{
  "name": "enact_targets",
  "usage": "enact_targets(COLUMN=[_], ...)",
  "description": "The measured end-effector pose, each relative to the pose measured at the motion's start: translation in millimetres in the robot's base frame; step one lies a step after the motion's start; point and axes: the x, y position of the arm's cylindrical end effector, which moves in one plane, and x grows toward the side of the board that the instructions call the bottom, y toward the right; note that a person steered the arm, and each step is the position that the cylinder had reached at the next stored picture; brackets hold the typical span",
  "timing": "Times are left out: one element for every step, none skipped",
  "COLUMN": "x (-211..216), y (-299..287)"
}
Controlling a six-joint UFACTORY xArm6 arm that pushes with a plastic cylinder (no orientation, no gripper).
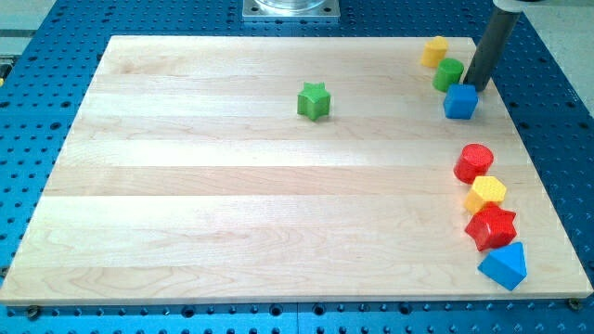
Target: Drag the green circle into the green star
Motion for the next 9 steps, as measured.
enact_targets(x=[20.5, 21.7, 21.4, -14.0, -15.1, -33.2, -70.1, -9.4, -23.3], y=[-75.6, -100.1, -42.2, -64.8, -117.6, -141.1, -164.0, -191.1, -159.1])
